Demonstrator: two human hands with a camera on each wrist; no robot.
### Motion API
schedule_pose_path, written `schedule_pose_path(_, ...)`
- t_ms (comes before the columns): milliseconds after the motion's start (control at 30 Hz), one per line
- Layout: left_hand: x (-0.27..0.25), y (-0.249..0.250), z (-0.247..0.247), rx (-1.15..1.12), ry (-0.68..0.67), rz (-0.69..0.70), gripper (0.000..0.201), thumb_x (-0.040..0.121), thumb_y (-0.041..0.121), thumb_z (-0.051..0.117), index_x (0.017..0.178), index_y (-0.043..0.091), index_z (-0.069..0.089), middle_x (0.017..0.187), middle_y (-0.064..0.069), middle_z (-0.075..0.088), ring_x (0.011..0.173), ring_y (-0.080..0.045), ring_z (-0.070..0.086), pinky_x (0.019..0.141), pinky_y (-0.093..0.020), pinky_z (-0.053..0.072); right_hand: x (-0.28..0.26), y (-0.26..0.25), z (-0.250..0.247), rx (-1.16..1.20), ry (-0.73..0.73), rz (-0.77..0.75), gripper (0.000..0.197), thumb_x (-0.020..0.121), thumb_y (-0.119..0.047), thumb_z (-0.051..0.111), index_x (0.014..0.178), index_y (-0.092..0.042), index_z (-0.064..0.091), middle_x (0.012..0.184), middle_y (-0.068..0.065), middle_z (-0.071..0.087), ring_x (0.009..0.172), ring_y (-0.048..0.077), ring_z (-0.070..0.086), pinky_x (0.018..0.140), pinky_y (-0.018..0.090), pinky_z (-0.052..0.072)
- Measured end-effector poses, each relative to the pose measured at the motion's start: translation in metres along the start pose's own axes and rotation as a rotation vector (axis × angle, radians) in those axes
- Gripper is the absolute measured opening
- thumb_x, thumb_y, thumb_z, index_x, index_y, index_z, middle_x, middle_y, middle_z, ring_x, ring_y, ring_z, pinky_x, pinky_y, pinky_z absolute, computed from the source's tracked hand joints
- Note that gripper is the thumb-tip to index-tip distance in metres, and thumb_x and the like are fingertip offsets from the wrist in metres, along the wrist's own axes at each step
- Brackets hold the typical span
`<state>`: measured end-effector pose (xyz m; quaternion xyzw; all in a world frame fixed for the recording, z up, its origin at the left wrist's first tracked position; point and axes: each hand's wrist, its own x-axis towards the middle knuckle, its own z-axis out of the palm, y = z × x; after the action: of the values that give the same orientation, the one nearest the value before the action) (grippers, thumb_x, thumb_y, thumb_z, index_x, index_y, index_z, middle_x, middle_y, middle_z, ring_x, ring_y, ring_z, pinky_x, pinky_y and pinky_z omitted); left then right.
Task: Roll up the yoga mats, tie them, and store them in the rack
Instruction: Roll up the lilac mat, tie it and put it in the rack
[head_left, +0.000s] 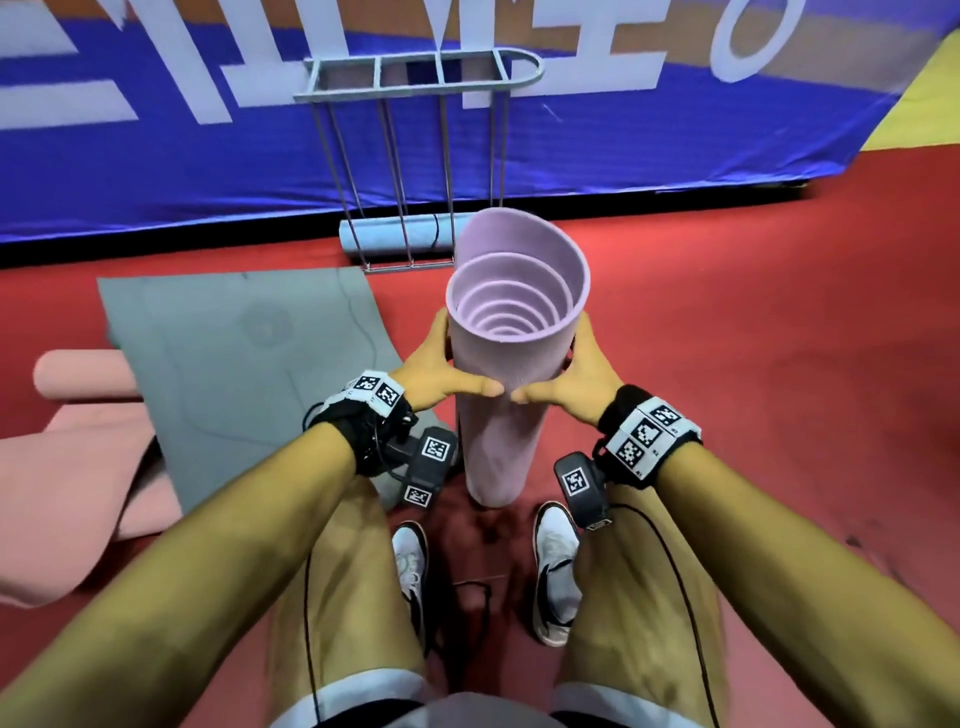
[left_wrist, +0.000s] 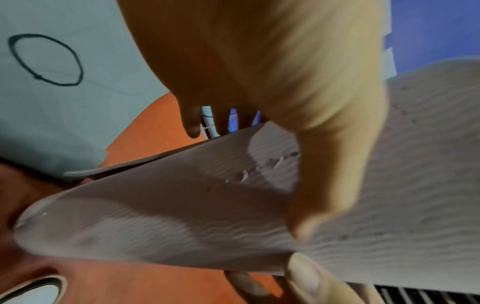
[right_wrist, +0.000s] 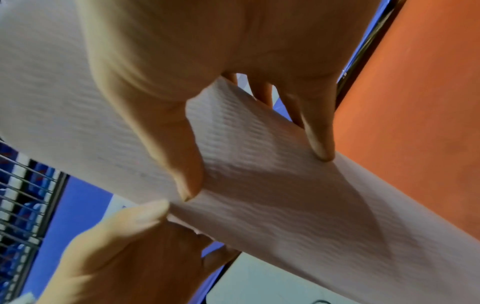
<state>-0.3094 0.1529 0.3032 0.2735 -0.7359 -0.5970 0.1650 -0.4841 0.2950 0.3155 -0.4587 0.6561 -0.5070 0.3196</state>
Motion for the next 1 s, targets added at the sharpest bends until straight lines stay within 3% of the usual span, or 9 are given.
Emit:
schedule_pose_path(133, 0.007, 0.024, -0.012, -0.067, 0.033, -0.029, 0.088, 0.075, 0.042, 0.088, 0.148, 0.023, 0.040, 0.144, 0.000, 0.056, 0.134, -0.012, 0.053, 0.115, -0.041, 0.041, 0.001, -0.041, -0.013, 0.200, 0.007, -0.017, 0.097, 0.070, -0.015, 0.078, 0.151, -0.012, 0.026, 0.138, -0.006, 0.051, 0.113, -0.011, 0.057, 0.082, 0.010, 0.050)
schedule_pose_path(233, 0.012, 0.051, -0.009, -0.164, 0.108, -0.095, 0.044, 0.089, 0.056, 0.062, 0.124, 0.031, 0.058, 0.120, 0.009, 0.068, 0.100, 0.006, 0.065, 0.094, -0.025, 0.052, 0.008, -0.060, -0.011, 0.345, 0.102, 0.032, 0.067, 0.078, -0.029, 0.063, 0.141, -0.019, 0.042, 0.119, -0.015, 0.061, 0.091, -0.013, 0.065, 0.066, 0.013, 0.053)
schedule_pose_path(300, 0.017, 0.065, -0.004, -0.239, 0.199, -0.113, 0.065, 0.085, 0.067, 0.055, 0.134, 0.024, 0.054, 0.120, 0.001, 0.069, 0.096, -0.005, 0.071, 0.078, -0.024, 0.057, 0.013, -0.068, -0.005, 0.355, 0.199, 0.092, 0.065, 0.081, -0.034, 0.068, 0.140, -0.019, 0.047, 0.115, -0.011, 0.066, 0.097, 0.000, 0.068, 0.080, 0.030, 0.057)
schedule_pose_path(367, 0.025, 0.075, -0.002, -0.241, 0.199, -0.101, 0.084, 0.079, 0.073, 0.055, 0.141, 0.017, 0.051, 0.125, -0.008, 0.069, 0.105, -0.019, 0.072, 0.086, -0.031, 0.058, 0.018, -0.073, -0.004, 0.100, 0.240, 0.082, 0.069, 0.090, -0.030, 0.069, 0.151, -0.023, 0.038, 0.129, -0.009, 0.062, 0.119, 0.016, 0.061, 0.105, 0.041, 0.047)
schedule_pose_path(467, 0.035, 0.084, 0.001, -0.189, 0.238, -0.193, 0.088, 0.073, 0.089, 0.050, 0.126, 0.021, 0.067, 0.119, -0.009, 0.073, 0.107, -0.028, 0.071, 0.101, -0.046, 0.052, 0.023, -0.081, -0.006, -0.237, 0.226, 0.108, 0.078, 0.095, -0.016, 0.059, 0.161, -0.027, 0.019, 0.154, 0.009, 0.045, 0.138, 0.031, 0.046, 0.114, 0.041, 0.039)
schedule_pose_path(700, 0.042, 0.081, 0.007, -0.295, 0.389, -0.325, 0.072, 0.097, 0.070, 0.036, 0.102, 0.009, 0.073, 0.103, -0.020, 0.075, 0.091, -0.037, 0.074, 0.093, -0.052, 0.057, 0.024, -0.070, -0.010, -0.572, -0.001, 0.144, 0.079, 0.101, -0.021, 0.052, 0.163, -0.018, 0.004, 0.158, 0.019, 0.037, 0.140, 0.039, 0.042, 0.113, 0.044, 0.037)
schedule_pose_path(833, 0.034, 0.073, 0.019, -0.144, 0.465, -0.389, 0.062, 0.108, 0.049, 0.034, 0.146, 0.002, 0.049, 0.138, -0.018, 0.059, 0.125, -0.032, 0.057, 0.095, -0.023, 0.042, 0.013, -0.040, -0.004, -0.582, -0.039, 0.145, 0.074, 0.105, -0.028, 0.050, 0.163, -0.014, 0.006, 0.159, 0.018, 0.036, 0.143, 0.036, 0.039, 0.115, 0.038, 0.034)
schedule_pose_path(900, 0.030, 0.064, 0.025, -0.097, 0.465, -0.398, 0.061, 0.108, 0.048, 0.034, 0.150, 0.004, 0.044, 0.152, -0.017, 0.047, 0.136, -0.031, 0.049, 0.102, -0.025, 0.038, 0.013, -0.029, -0.003, -0.574, -0.042, 0.166, 0.073, 0.106, -0.030, 0.047, 0.163, -0.014, 0.004, 0.161, 0.017, 0.032, 0.144, 0.035, 0.037, 0.117, 0.041, 0.032)
schedule_pose_path(1000, 0.033, 0.054, 0.031, -0.061, 0.436, -0.359, 0.050, 0.108, 0.048, 0.035, 0.128, 0.012, 0.063, 0.123, -0.007, 0.064, 0.112, -0.025, 0.056, 0.101, -0.031, 0.041, 0.021, -0.023, -0.004, -0.569, -0.013, 0.181, 0.072, 0.106, -0.028, 0.047, 0.162, -0.012, 0.006, 0.166, 0.015, 0.020, 0.150, 0.033, 0.028, 0.121, 0.041, 0.026)
